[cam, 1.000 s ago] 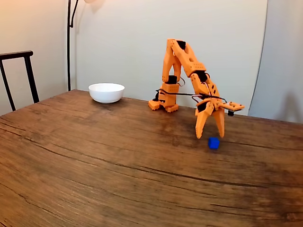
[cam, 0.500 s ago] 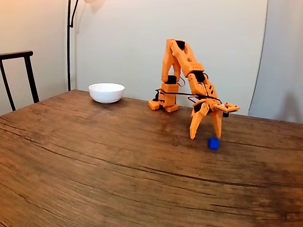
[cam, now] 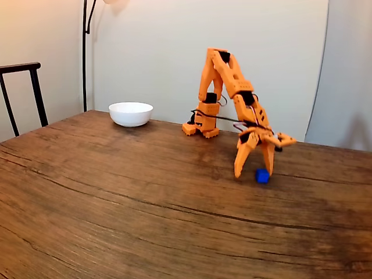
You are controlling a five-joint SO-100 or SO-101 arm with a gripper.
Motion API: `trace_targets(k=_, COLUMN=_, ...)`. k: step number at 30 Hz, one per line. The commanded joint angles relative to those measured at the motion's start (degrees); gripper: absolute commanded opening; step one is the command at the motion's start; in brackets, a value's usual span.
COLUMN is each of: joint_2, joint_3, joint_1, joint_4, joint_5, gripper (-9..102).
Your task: Grasp the cube and drop it in the bowl
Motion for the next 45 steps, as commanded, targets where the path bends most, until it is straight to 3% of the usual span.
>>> trace_targets(k=1, joint_2=-3.3, joint_3=-5.6, joint_1=-0.4, joint_4=-0.3, joint_5=-0.4, gripper=53)
trace_targets(k=12, joint_2=-4.0, joint_3=-4.0, joint_1=-0.6, joint_4=-0.2, joint_5=-0.6, gripper=52)
trace_targets(k=20, joint_2=-4.2, joint_3=-3.2, joint_1=-1.1, joint_4=-0.2, joint_5=-1.4, gripper=32)
trace_targets(k=34, joint_2=-4.2, joint_3=-0.2, joint_1=-1.1, joint_4=-0.2, joint_5=-1.4, gripper=28)
trace_targets(k=45, joint_2=-4.8, joint_3=0.0, joint_1=-1.1, joint_4=-0.1, joint_5=-1.3, gripper=5)
